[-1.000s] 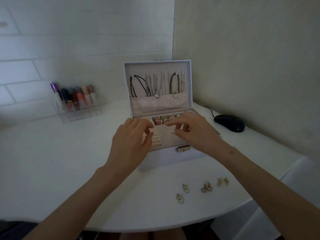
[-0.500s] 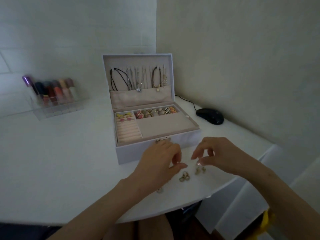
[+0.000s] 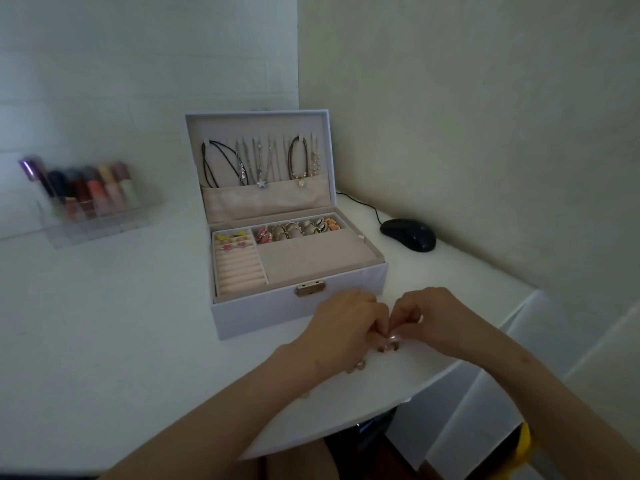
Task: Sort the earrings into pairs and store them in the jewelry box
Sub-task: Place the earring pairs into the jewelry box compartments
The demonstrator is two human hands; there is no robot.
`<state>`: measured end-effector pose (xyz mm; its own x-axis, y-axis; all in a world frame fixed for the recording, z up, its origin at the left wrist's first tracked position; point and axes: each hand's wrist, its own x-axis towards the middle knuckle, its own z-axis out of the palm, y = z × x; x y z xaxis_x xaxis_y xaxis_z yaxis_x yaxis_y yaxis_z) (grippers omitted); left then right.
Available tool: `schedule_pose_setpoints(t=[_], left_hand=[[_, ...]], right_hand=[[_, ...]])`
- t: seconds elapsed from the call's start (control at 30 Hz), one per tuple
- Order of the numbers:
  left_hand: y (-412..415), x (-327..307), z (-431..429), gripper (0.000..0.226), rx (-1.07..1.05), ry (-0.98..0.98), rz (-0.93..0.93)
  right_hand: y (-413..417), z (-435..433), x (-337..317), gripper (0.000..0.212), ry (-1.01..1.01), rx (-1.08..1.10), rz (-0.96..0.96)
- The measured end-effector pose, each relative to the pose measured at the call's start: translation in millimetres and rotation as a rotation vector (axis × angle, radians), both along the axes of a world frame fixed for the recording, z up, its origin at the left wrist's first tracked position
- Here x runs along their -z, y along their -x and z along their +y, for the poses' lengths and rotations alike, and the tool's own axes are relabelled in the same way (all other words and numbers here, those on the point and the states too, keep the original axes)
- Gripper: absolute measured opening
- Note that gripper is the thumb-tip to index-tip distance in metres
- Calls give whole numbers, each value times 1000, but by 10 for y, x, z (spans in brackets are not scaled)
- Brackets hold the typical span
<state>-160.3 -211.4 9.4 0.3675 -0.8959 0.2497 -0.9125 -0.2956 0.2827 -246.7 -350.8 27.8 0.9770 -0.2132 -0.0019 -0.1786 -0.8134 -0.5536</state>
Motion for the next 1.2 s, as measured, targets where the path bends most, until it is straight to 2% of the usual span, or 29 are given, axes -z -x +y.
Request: schedule_pose_setpoints(t=[0.17, 0.3, 0.5, 0.77, 0.93, 1.2], left_hand=[[-9, -29, 50, 11, 39, 83, 4], [-75, -97, 179, 10, 49, 239, 45], [-221, -266, 365, 12, 23, 340, 171], [-455, -479, 674, 6, -116, 460, 133], [-638, -503, 882, 20, -169, 502, 137], [-855, -457, 1076, 14, -318, 508, 210]], right_hand=[[17, -12, -70, 5, -177, 1, -35], [-8, 57, -183, 6, -336, -50, -97], [-197, 219, -310, 5, -421, -86, -190], [-550, 428, -428, 3, -561, -121, -324], [-786, 573, -430, 3, -575, -125, -285], [-1075, 720, -428, 5, -574, -149, -238]])
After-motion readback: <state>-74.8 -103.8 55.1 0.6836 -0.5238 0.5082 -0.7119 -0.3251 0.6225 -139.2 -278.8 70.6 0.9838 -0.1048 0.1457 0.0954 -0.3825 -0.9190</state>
